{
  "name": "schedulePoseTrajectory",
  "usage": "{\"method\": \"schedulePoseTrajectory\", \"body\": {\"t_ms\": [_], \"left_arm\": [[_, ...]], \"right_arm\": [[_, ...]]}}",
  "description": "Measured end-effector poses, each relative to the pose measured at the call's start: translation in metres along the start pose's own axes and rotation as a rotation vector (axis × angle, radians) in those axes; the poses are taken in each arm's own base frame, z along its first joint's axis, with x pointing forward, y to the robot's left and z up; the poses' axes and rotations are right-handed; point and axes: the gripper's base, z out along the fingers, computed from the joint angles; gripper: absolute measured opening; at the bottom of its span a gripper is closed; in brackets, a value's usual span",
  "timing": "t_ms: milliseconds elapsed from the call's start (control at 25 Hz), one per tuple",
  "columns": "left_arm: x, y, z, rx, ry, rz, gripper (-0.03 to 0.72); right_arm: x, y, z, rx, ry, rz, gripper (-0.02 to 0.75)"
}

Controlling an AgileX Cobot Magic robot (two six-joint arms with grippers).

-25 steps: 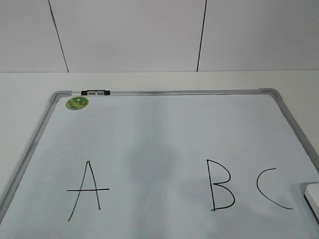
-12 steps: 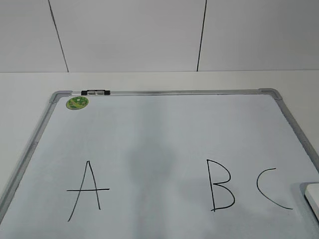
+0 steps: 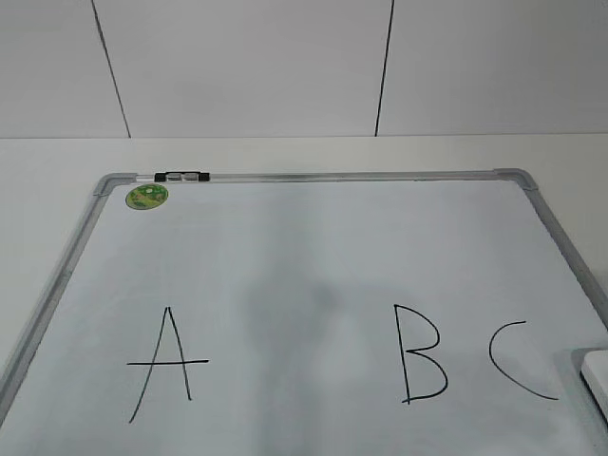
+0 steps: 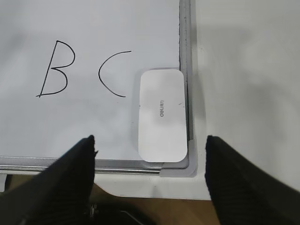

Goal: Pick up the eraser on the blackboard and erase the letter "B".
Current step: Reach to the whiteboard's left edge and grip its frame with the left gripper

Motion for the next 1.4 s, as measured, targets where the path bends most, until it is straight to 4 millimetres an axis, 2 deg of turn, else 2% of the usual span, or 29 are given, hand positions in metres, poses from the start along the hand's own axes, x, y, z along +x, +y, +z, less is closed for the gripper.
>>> {"method": "schedulePoseTrajectory", "body": {"t_ms": [240, 320, 560, 760, 960, 1160, 1400], "left_arm": [[-0.001, -0.001, 0.002, 0.019, 0.014, -0.024, 0.239], [-0.007, -0.002, 0.007, 0.038, 0.058, -0.046, 0.239], [-0.061, 0.001, 0.030, 0.046, 0.231, -0.070, 0.239], [-0.105, 0.005, 0.061, 0.056, 0.351, -0.085, 0.239], [-0.128, 0.009, 0.113, 0.064, 0.537, -0.103, 0.239], [-0.131, 0.014, 0.178, 0.069, 0.748, -0.121, 0.239], [-0.135, 0.021, 0.250, 0.057, 0.855, -0.115, 0.239]], "right_arm": [[-0.023, 0.004, 0.021, -0.047, 0.153, 0.064, 0.582], [-0.027, 0.007, 0.029, -0.074, 0.201, 0.084, 0.582], [-0.035, 0.009, 0.045, -0.099, 0.294, 0.107, 0.582], [-0.039, 0.008, 0.055, -0.097, 0.342, 0.115, 0.582], [-0.042, 0.008, 0.062, -0.096, 0.382, 0.120, 0.582], [-0.044, 0.008, 0.067, -0.094, 0.403, 0.123, 0.582], [-0.044, 0.008, 0.068, -0.094, 0.406, 0.123, 0.582]]}}
